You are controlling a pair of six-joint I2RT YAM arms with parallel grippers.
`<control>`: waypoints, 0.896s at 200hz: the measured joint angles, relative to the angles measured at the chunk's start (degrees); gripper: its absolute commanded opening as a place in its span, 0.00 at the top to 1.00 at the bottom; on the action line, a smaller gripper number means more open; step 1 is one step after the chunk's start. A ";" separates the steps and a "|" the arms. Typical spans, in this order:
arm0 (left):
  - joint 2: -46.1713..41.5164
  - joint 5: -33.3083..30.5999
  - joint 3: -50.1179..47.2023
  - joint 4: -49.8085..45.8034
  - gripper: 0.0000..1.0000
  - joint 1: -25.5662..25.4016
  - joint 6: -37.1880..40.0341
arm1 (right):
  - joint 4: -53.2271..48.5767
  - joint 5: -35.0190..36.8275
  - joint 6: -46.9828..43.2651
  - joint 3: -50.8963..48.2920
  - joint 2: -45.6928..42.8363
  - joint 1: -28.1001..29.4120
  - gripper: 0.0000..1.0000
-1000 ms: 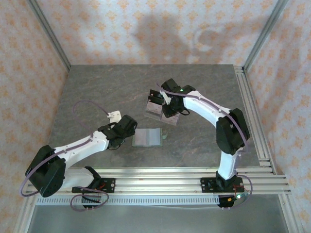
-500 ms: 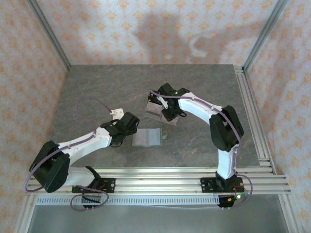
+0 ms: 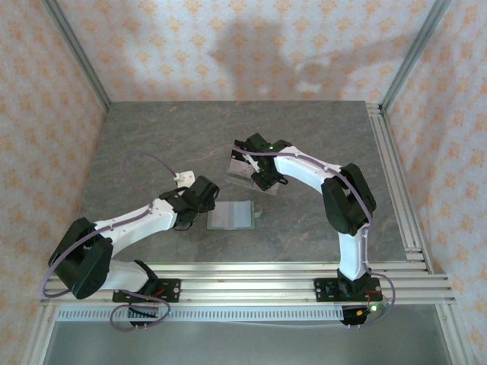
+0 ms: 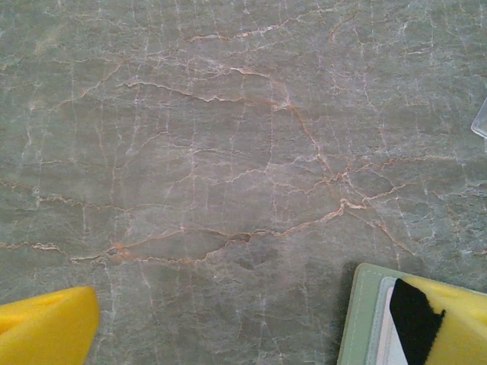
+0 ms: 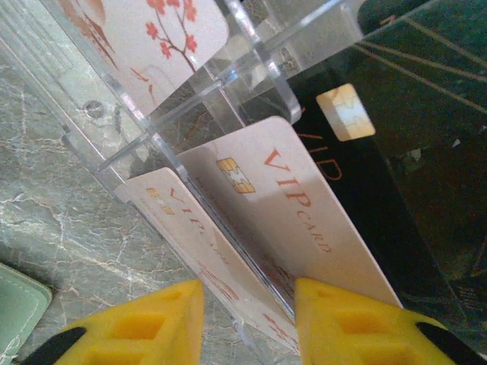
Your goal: Put the credit cards into the card holder
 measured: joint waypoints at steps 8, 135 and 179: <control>0.15 0.22 0.00 -0.02 0.00 0.00 0.02 | 0.04 0.02 -0.09 0.00 0.00 -0.02 0.70; 0.22 0.42 0.00 -0.02 0.00 0.00 0.00 | 0.11 -1.36 -0.76 -0.02 -0.37 0.76 0.82; 0.22 0.42 0.02 -0.02 0.00 0.00 0.00 | -0.04 -2.03 -0.76 -0.02 -0.59 1.97 0.82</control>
